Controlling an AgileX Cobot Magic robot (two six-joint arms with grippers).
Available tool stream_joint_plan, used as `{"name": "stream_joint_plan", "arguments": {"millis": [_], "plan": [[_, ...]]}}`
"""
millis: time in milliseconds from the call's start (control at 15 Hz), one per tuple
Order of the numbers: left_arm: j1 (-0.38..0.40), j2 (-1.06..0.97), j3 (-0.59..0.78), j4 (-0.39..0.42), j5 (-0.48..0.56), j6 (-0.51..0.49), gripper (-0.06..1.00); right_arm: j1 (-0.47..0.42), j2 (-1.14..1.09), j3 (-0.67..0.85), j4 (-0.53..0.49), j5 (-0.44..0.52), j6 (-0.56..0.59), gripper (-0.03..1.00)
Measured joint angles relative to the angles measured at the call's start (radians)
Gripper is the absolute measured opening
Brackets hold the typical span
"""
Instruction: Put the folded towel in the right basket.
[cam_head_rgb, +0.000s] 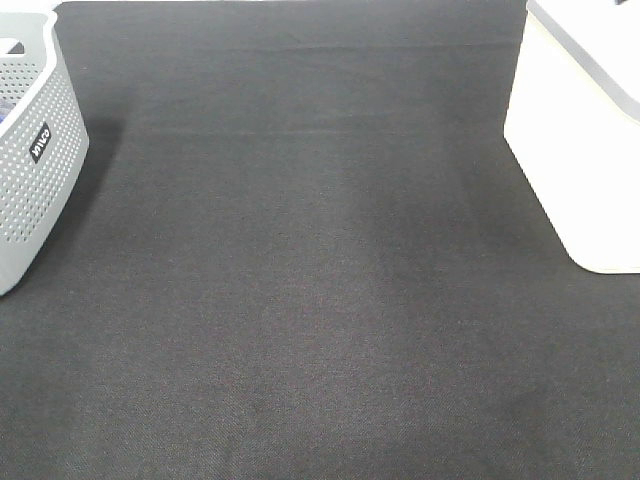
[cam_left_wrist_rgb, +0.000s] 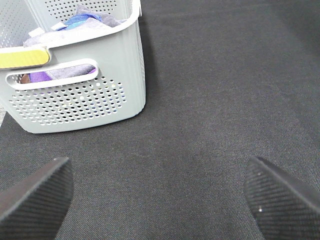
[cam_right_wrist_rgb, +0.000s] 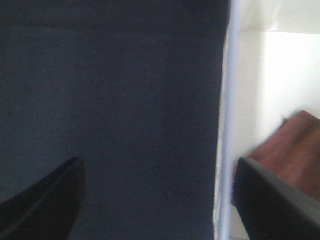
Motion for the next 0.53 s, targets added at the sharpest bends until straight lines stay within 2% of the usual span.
{"name": "stream_joint_plan", "arguments": {"millis": [200,533], "plan": [[0.000,0.000,0.000,0.000,0.000,0.000,0.88,0.046,-0.070,0.111,-0.029,-0.001,0.008,0.77],[0.000,0.000,0.000,0.000,0.000,0.000,0.88,0.046,-0.376,0.519,-0.111,-0.002,0.025,0.77]]}}
